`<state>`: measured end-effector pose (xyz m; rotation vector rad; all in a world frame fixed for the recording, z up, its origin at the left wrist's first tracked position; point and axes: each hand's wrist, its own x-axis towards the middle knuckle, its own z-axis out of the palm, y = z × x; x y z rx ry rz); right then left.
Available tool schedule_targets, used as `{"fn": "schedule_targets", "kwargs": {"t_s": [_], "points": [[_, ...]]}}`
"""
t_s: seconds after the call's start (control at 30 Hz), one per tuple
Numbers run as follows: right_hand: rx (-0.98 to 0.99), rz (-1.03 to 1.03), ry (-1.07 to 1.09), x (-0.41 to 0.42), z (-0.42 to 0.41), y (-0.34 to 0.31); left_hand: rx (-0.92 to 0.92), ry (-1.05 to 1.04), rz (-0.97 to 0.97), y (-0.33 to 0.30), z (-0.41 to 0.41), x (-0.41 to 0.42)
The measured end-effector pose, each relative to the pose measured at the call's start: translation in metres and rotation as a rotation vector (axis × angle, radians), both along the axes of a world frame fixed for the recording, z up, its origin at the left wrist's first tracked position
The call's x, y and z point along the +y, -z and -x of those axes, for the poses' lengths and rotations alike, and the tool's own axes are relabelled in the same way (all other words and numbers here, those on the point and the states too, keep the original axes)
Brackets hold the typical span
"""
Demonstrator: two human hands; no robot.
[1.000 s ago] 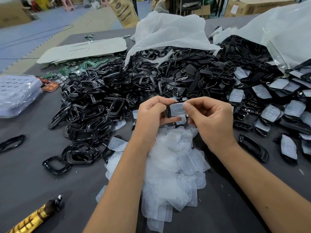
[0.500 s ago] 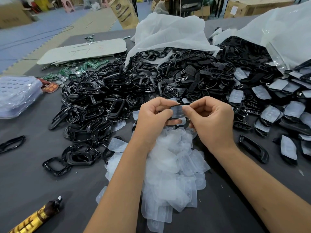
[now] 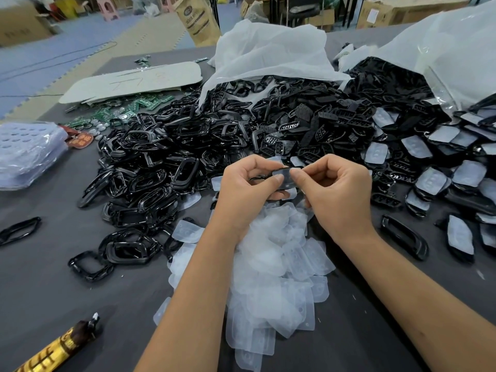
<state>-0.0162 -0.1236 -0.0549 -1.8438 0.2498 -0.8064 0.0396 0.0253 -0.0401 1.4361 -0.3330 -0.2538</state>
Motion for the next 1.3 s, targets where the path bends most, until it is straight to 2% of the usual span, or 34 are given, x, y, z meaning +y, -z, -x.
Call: {"fn": "schedule_targets", "kwargs": {"t_s": [0.27, 0.5, 0.6, 0.7, 0.83, 1.07, 1.3], "points": [[0.008, 0.011, 0.007, 0.001, 0.0, 0.0, -0.022, 0.008, -0.025, 0.002, -0.001, 0.001], [0.028, -0.069, -0.004, -0.005, -0.002, 0.005, -0.013, 0.014, -0.003, 0.003, -0.002, 0.002], [0.031, -0.179, -0.05, -0.007, -0.004, 0.005, -0.002, 0.014, 0.017, 0.003, -0.002, 0.003], [0.02, -0.354, -0.207, -0.009, -0.004, 0.004, -0.001, 0.017, 0.027, 0.003, -0.002, 0.004], [0.037, -0.417, -0.287, -0.012, -0.004, 0.004, 0.007, 0.032, 0.044, 0.002, -0.002, 0.004], [0.034, -0.407, -0.281, -0.012, -0.005, 0.004, 0.007, 0.064, 0.042, 0.001, -0.001, 0.004], [0.051, -0.268, -0.243, -0.006, -0.004, 0.007, -0.02, 0.009, -0.019, 0.001, 0.0, 0.002]]}}
